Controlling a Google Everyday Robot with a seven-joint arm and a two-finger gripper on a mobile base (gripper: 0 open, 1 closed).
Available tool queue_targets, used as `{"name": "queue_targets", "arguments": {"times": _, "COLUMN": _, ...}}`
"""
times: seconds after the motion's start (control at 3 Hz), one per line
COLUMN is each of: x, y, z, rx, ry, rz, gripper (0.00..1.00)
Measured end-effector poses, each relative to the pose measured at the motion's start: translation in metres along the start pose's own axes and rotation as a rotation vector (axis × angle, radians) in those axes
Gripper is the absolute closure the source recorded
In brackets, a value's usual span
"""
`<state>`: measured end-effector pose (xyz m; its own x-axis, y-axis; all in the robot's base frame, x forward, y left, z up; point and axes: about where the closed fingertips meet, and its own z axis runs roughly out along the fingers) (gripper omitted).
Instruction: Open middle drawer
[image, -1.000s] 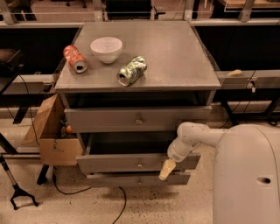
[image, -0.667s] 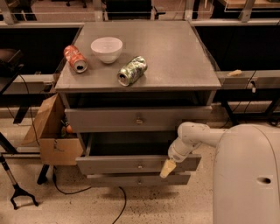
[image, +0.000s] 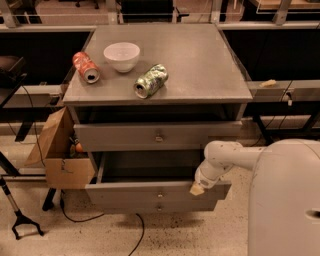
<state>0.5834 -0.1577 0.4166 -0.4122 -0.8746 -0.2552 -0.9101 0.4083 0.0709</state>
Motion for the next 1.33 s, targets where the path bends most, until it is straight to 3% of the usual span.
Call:
{"name": "queue_targets", "arguments": {"times": 0.33, "x": 0.008, "y": 0.008, "z": -0.005, "rx": -0.012, "ry": 0.023, "rz": 0.004, "gripper": 0.89}}
{"name": "queue_targets", "arguments": {"times": 0.67, "x": 0.021, "y": 0.025, "z": -0.005, "rx": -0.047, "ry": 0.048, "rz": 0.004, "gripper": 0.9}}
{"name": "queue_targets", "arguments": {"times": 1.33, "x": 0.02, "y": 0.025, "z": -0.006, "rx": -0.047, "ry": 0.048, "rz": 0.004, "gripper": 0.43}}
